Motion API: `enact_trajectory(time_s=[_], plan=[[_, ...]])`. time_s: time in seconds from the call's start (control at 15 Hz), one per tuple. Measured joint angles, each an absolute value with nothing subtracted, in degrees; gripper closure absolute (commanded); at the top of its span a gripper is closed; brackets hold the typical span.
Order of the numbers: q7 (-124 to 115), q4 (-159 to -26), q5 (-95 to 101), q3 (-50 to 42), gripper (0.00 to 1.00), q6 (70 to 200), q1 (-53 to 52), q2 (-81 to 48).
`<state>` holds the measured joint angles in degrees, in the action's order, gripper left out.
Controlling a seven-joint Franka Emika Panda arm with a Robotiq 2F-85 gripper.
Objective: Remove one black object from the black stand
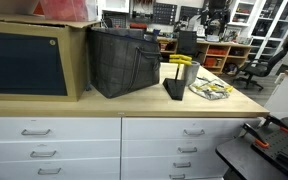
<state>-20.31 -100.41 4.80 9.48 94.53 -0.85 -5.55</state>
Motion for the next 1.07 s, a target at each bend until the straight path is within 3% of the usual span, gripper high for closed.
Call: enact_trajectory(time_s=[0.33,1.07], plan=[[-16.3,-90.8,6.8,8.1,0.00,89.8,-3.1,-13.4],[-4.0,-89.9,6.5,7.0,0.00,89.5,-5.7,-19.0]])
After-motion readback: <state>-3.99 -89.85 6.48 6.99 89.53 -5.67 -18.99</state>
